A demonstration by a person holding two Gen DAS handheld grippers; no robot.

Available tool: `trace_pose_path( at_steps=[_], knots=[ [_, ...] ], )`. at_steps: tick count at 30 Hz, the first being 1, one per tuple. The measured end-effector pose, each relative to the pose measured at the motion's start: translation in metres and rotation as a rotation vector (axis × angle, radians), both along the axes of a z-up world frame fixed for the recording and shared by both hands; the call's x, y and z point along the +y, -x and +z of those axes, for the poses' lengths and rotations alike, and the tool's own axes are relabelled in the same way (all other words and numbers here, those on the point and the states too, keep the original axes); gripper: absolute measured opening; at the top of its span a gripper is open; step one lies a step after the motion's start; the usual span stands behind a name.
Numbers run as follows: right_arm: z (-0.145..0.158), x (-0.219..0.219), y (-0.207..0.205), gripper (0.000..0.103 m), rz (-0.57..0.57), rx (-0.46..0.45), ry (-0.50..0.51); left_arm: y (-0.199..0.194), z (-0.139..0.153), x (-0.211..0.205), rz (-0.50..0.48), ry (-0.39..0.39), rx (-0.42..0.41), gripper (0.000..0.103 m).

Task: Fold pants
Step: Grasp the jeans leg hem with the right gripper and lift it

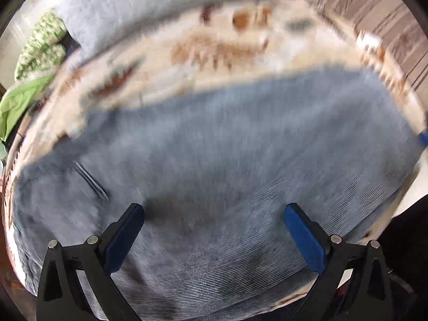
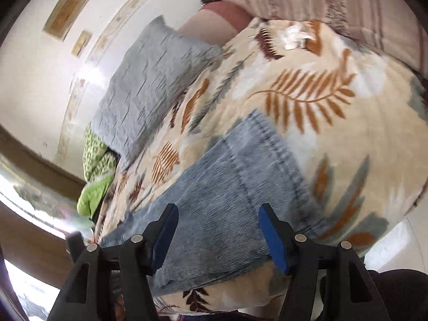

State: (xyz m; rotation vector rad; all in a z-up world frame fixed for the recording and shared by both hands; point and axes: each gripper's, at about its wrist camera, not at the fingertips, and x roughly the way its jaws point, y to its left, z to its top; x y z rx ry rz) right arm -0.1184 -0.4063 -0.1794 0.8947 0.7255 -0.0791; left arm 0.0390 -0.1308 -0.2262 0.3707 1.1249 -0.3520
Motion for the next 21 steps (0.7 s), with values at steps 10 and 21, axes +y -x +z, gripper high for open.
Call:
trace_pose_path(
  at_steps=[10,21],
  knots=[
    [-0.022,-0.046,0.026,0.066,-0.151,0.015,-0.175,-0.009,0.02,0.043,0.081,0.144,-0.024,0.103],
    [-0.029,-0.032,0.024,0.067,-0.18,0.125,-0.099,-0.004,0.033,0.082,0.093,0.172,-0.085,0.103]
  ],
)
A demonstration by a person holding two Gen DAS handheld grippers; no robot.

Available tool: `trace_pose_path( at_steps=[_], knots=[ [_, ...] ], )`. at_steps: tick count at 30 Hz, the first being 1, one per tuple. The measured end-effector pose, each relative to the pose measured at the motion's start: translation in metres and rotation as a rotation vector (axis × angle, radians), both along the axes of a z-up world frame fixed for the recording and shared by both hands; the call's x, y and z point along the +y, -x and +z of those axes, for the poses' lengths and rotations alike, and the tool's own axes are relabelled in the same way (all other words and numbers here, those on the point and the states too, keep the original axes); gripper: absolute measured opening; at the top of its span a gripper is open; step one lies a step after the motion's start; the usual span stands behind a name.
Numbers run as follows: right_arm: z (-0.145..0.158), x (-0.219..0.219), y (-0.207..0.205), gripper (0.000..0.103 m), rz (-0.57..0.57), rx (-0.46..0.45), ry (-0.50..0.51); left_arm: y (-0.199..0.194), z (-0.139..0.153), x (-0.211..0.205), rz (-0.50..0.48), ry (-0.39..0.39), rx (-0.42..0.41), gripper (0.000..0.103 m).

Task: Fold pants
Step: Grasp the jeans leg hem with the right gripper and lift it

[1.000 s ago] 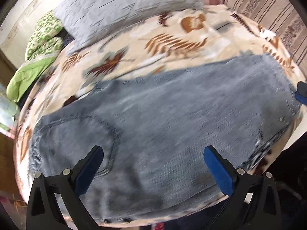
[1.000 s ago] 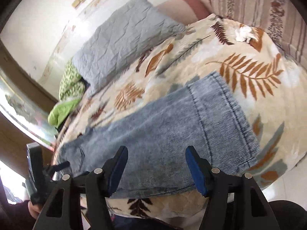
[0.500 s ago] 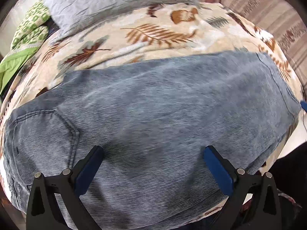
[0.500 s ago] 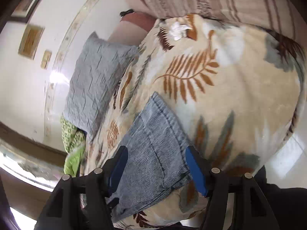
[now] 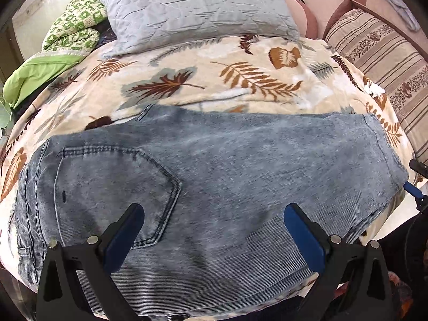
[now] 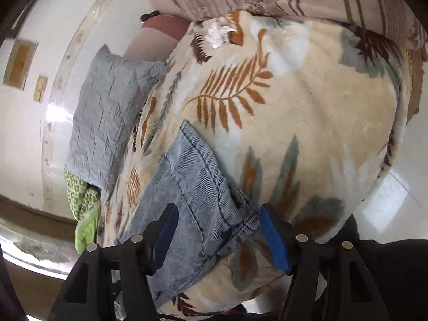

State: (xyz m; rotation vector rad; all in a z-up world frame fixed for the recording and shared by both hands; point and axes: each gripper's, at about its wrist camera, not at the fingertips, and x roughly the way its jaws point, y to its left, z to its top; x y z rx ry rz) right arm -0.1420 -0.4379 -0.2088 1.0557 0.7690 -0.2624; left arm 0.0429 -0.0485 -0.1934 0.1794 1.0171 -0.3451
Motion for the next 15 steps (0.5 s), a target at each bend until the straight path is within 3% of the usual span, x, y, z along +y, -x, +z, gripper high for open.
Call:
trace_pose_path(
  at_steps=[4,12,13,15],
  knots=[
    [-0.011,0.009,-0.006,0.067,0.028,0.068,0.021,-0.004,-0.014,0.002,0.016,-0.025,0.034,0.103],
    [-0.028,0.001,-0.007,0.066,-0.01,0.004,-0.064,-0.003,-0.028,0.0,0.011,-0.084,0.043,0.103],
    [-0.029,0.0,-0.007,0.063,-0.012,-0.004,-0.067,-0.003,-0.027,0.001,0.011,-0.084,0.046,0.103],
    [-0.028,0.001,-0.006,0.04,-0.021,-0.021,-0.065,-0.001,-0.026,0.003,0.013,-0.084,0.049,0.103]
  ],
)
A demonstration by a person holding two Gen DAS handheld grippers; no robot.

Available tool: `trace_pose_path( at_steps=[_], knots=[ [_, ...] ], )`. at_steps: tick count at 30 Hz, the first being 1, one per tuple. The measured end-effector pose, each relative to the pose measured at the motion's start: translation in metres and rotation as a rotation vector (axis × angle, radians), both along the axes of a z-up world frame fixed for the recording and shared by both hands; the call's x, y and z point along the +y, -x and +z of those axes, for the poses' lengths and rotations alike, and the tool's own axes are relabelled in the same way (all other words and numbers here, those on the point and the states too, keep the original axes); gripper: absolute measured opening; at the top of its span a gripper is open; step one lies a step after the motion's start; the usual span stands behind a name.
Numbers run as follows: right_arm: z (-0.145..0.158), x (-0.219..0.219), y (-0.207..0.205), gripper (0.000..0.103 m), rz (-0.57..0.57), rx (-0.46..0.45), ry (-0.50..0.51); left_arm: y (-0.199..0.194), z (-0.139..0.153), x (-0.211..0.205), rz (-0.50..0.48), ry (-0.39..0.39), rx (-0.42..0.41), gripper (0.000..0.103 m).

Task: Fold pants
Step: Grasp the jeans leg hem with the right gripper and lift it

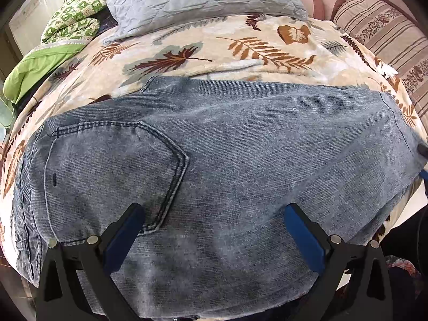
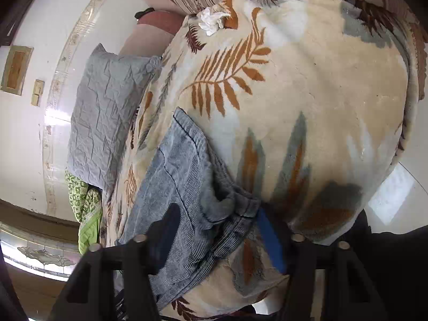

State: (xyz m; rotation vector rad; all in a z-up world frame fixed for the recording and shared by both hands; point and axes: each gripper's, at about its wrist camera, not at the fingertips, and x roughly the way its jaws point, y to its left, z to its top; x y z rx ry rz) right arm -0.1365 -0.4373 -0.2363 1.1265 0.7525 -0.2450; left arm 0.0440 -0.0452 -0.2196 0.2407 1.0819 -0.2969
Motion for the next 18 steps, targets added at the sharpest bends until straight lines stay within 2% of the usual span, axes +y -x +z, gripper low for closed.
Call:
trace_pose_path(
  at_steps=[1,4,10,12,14,15,18],
  knots=[
    [0.0,0.0,0.001,0.033,-0.002,-0.02,-0.01,0.001,0.001,0.002,0.003,0.001,0.001,0.103],
    [0.004,0.001,0.002,0.033,-0.003,-0.071,-0.02,0.003,0.002,0.008,0.015,-0.003,-0.002,0.103],
    [-0.007,0.007,-0.013,0.037,0.024,-0.007,-0.011,0.007,0.002,0.014,0.032,0.0,0.003,0.103],
    [-0.004,0.01,-0.014,0.036,0.023,-0.019,0.011,0.006,0.0,0.015,0.031,-0.006,0.007,0.103],
    [0.0,0.014,-0.015,0.029,0.035,-0.03,0.031,0.003,-0.004,0.015,0.031,-0.04,0.004,0.103],
    [0.004,0.018,-0.017,0.023,0.049,-0.034,0.06,0.003,-0.004,0.016,0.022,-0.042,0.002,0.103],
    [0.024,0.031,-0.022,0.021,0.082,-0.045,0.167,0.001,-0.002,0.021,0.027,-0.034,0.012,0.103]
  ],
)
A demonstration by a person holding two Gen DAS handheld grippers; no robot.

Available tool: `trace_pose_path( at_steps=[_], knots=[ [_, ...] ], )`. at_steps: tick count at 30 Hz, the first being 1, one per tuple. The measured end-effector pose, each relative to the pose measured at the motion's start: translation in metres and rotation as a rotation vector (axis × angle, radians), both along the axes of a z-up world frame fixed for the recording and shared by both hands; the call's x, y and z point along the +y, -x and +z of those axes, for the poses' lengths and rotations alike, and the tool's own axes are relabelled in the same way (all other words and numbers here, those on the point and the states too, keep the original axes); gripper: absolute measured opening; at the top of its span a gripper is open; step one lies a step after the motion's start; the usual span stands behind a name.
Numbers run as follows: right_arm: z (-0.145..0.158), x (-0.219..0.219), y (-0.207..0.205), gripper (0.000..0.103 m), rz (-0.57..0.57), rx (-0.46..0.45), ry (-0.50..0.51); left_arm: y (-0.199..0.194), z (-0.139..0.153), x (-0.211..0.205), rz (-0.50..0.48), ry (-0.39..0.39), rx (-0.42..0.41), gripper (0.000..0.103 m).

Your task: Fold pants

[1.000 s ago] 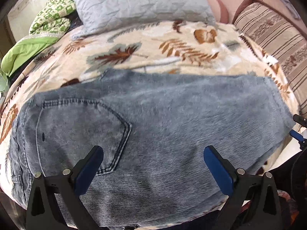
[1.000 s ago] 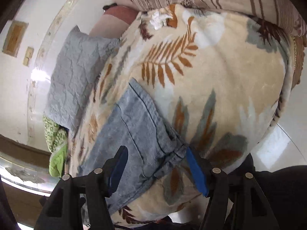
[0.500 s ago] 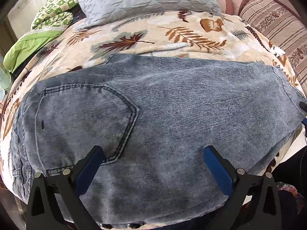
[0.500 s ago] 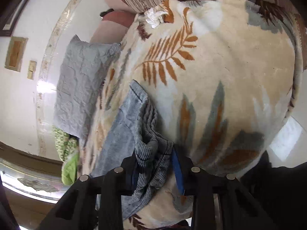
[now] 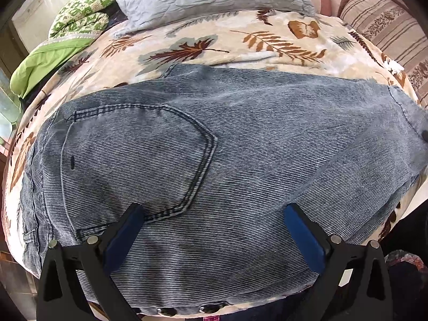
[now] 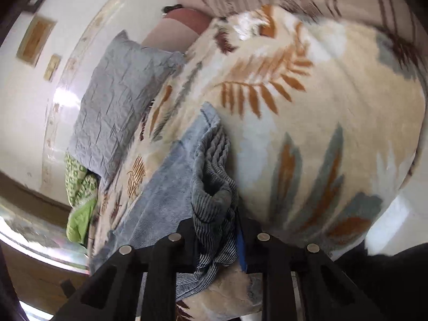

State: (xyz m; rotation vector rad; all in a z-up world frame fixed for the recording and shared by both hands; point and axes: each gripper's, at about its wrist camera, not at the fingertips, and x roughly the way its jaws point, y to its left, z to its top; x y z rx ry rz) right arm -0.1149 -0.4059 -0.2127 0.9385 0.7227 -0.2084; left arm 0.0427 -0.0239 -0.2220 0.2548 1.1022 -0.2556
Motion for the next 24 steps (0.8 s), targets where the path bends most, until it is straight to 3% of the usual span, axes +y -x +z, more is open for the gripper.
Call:
trace_pose_path(
  at_steps=[5,10,17,21,23,24],
  knots=[
    [0.04,0.029,-0.013,0.021,0.081,-0.068,0.071,-0.004,0.006,0.017,0.047,0.049,0.013,0.103],
    [0.072,0.083,-0.037,0.021,0.234,-0.105,0.141,-0.008,0.02,0.036,0.09,0.093,-0.006,0.103],
    [0.062,0.171,-0.066,0.021,0.473,-0.046,0.196,-0.013,0.033,0.064,0.155,0.132,-0.025,0.103],
    [0.024,0.215,-0.08,0.035,0.627,0.097,0.179,-0.014,0.033,0.073,0.175,0.131,-0.023,0.103],
    [0.013,0.232,-0.081,0.042,0.691,0.137,0.226,-0.015,0.031,0.077,0.18,0.13,-0.018,0.103],
    [0.016,0.236,-0.079,0.054,0.709,0.115,0.255,-0.015,0.031,0.077,0.18,0.13,-0.016,0.103]
  ],
)
